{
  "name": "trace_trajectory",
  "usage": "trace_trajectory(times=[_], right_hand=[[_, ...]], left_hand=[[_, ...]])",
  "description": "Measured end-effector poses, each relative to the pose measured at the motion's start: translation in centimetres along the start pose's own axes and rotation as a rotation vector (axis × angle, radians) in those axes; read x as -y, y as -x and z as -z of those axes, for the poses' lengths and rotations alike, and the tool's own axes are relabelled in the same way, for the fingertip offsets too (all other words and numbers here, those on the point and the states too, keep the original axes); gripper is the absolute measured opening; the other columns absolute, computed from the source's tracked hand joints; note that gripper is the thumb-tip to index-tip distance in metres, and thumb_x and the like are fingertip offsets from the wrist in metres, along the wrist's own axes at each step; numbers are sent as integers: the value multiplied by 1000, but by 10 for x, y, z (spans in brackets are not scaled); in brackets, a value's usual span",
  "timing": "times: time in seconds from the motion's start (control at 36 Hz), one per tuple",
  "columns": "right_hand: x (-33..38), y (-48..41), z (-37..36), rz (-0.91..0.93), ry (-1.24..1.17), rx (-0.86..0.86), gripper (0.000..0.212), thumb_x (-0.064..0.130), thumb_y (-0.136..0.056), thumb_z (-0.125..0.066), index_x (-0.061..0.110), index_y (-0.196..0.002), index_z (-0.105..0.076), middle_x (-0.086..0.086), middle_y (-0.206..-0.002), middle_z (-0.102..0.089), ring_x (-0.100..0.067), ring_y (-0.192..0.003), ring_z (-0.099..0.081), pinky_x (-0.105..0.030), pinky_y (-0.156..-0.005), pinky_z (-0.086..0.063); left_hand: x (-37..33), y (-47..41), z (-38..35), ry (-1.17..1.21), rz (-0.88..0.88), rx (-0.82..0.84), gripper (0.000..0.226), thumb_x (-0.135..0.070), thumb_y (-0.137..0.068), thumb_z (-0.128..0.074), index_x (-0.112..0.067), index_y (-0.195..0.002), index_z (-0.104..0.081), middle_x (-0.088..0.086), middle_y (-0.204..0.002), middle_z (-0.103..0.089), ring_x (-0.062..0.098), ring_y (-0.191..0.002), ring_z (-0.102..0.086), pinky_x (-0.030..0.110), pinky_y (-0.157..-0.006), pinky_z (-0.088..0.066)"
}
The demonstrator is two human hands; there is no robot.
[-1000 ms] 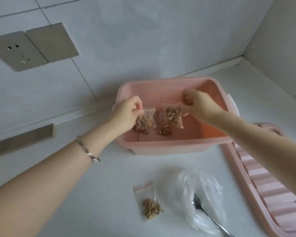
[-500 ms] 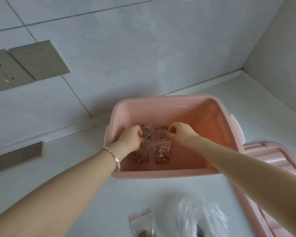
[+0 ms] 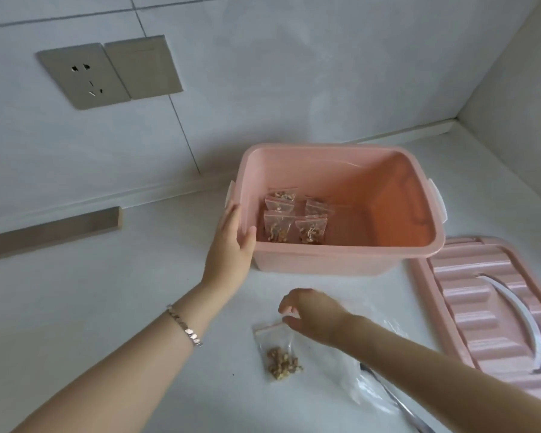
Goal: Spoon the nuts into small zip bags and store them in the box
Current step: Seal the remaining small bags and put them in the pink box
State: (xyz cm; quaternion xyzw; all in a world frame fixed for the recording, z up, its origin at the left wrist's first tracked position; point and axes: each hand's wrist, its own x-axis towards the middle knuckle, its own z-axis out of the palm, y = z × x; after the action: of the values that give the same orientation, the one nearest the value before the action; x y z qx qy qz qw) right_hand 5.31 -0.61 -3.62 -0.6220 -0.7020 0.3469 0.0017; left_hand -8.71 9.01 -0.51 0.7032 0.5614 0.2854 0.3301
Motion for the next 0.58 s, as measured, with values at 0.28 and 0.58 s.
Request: trace_trajectory(times=[0.28,0.58], right_hand=[[-4,-30,-63,-186,71,52,36,23,-87,-61,14,-120,-52,-8,-120,-56,-24,-114,-47,-32,-91,-41],[-6,5,-50,-156,-111,-10,13,16,-84,-60,13,-96,-65,-1,-99,-56,-21,-99,-58,-25,-84,-45]], left_hand=[[2,3,-4,75,26,-49,50,-21,-96,-46,-14,-144,-31,-4,-154,-22,6,-140,-21,5,-99,-12],[5,2,-4,80,12,-50,50,-20,-96,-46,-13,-144,-31,-3,-154,-21,7,-139,-23,2,-95,-13]])
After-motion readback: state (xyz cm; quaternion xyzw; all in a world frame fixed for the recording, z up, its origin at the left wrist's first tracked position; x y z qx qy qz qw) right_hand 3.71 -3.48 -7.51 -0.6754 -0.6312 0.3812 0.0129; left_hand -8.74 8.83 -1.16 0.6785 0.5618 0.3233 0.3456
